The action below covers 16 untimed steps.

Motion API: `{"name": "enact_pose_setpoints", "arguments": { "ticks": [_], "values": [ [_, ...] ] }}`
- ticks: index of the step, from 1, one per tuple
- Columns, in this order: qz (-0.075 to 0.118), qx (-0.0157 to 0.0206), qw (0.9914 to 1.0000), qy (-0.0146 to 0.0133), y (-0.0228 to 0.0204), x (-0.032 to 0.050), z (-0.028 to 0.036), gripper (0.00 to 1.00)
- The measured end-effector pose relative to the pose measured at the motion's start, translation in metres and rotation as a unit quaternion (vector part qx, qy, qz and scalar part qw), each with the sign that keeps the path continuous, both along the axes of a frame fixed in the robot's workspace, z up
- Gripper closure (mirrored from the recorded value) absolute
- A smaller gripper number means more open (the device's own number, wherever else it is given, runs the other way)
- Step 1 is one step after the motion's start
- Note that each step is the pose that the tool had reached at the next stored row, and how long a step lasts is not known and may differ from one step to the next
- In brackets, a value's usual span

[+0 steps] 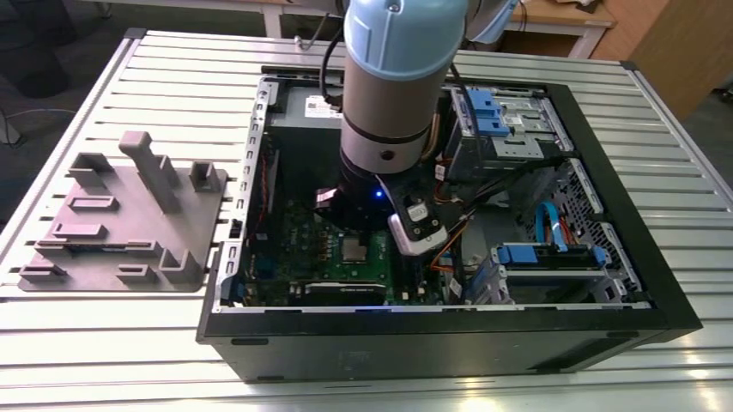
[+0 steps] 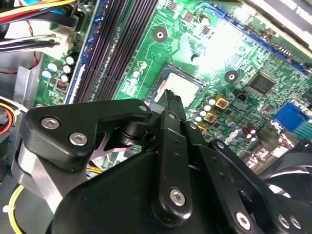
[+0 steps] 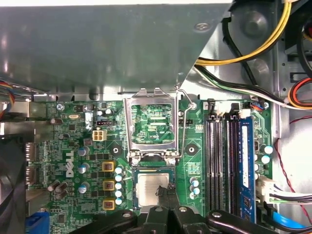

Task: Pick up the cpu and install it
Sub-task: 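Close the cpu cover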

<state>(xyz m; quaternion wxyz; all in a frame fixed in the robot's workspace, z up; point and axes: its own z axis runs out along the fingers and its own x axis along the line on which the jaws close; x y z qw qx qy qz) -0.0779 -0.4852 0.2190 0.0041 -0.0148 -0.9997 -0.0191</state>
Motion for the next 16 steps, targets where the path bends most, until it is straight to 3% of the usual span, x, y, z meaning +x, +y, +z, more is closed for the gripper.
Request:
{"name": "enact_pose_setpoints", "arguments": {
  "ticks": [9, 16],
  "values": [
    [0.0, 0.0, 1.0, 0.0, 0.0, 0.0066, 0.0, 0.89],
    [0.0, 0.0, 1.0, 0.0, 0.001, 0.0184, 0.0, 0.89]
  ]
}}
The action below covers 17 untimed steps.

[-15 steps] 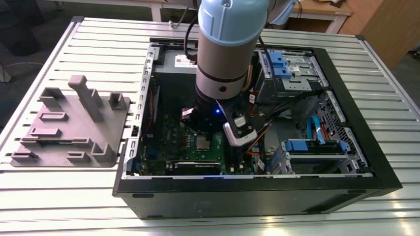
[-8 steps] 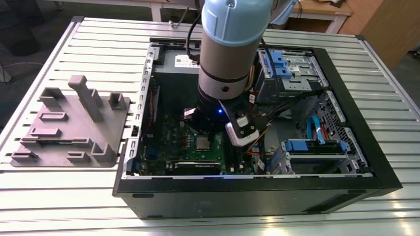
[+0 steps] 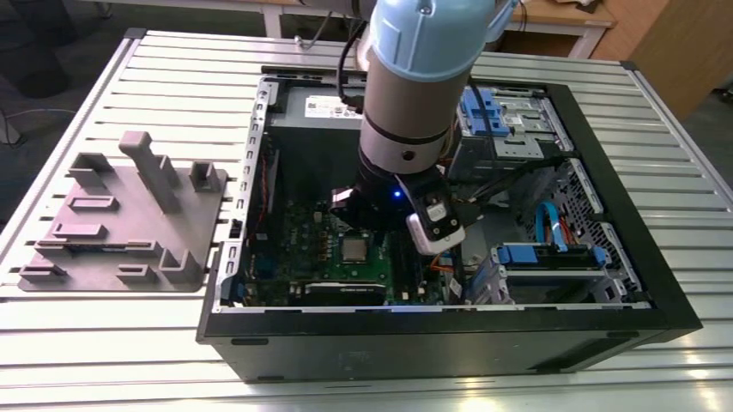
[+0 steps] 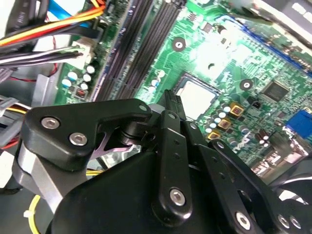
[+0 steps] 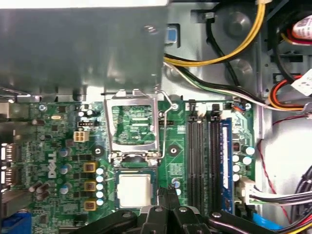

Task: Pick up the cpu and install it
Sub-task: 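Close the cpu cover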

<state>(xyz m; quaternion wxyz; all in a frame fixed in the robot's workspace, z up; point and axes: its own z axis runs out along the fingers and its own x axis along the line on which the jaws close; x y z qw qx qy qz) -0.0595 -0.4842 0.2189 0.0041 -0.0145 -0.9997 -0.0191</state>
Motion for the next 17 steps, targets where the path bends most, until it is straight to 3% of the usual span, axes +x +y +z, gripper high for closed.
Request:
{"name": "enact_pose_setpoints", "arguments": {
  "ticks": [10, 17],
  "values": [
    [0.0, 0.0, 1.0, 0.0, 0.0131, 0.0066, -0.0003, 0.89],
    [0.0, 0.0, 1.0, 0.0, 0.0163, 0.01, -0.0004, 0.89]
  ]
}}
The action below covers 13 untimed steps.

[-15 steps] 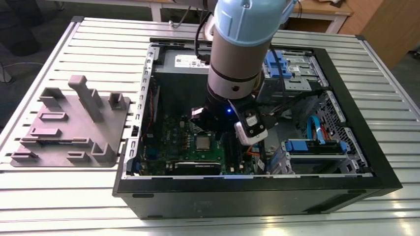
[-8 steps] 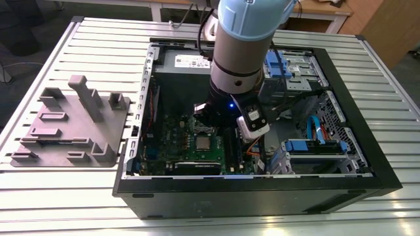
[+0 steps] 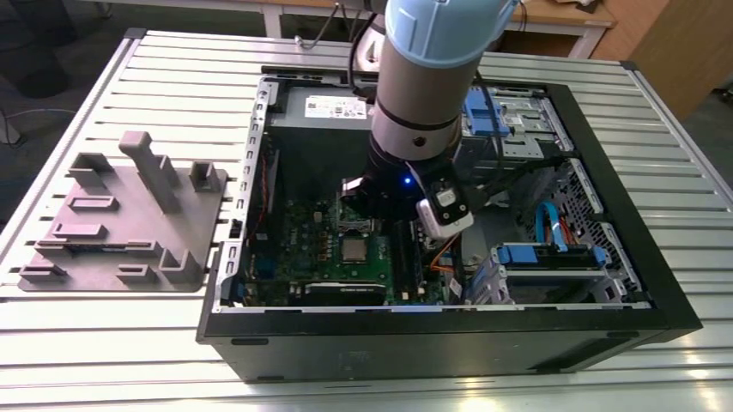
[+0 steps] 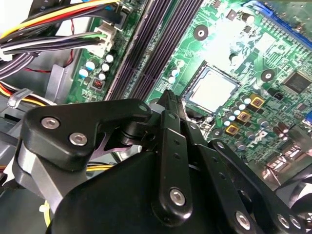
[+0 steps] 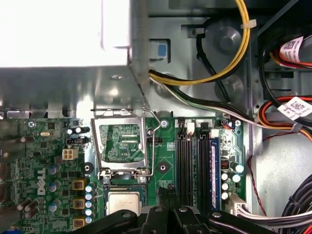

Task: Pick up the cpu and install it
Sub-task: 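Close the cpu cover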

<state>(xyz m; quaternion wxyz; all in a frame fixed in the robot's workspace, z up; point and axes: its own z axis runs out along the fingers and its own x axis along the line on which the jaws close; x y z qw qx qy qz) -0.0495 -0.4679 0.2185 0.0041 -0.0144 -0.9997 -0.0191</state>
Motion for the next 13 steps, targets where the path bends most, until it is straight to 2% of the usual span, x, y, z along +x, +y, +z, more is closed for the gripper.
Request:
{"name": "enact_pose_setpoints", "arguments": {
  "ticks": [9, 13],
  "values": [
    [0.0, 0.0, 1.0, 0.0, 0.0018, 0.0032, -0.0001, 0.89],
    [0.0, 0.0, 1.0, 0.0, 0.0052, 0.0049, -0.0001, 0.89]
  ]
}}
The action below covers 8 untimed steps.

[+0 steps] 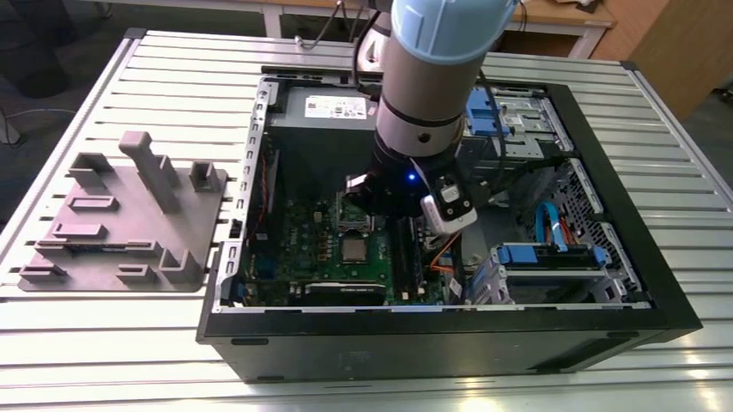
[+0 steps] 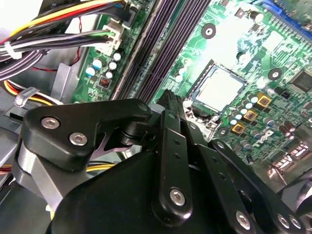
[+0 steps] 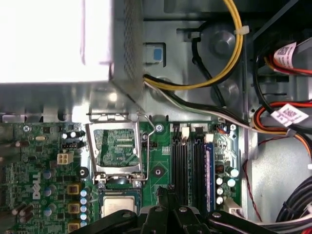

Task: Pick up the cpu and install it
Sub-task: 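Close the cpu cover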

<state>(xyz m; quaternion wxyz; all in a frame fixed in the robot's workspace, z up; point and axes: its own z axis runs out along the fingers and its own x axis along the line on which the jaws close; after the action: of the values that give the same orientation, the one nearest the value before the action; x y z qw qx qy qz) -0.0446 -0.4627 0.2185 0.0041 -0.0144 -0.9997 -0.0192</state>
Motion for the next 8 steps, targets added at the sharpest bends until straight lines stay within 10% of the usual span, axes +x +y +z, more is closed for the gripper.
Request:
{"name": "enact_pose_setpoints", "arguments": {
  "ticks": [8],
  "values": [
    [0.0, 0.0, 1.0, 0.0, 0.013, 0.0008, -0.0001, 0.89]
  ]
}}
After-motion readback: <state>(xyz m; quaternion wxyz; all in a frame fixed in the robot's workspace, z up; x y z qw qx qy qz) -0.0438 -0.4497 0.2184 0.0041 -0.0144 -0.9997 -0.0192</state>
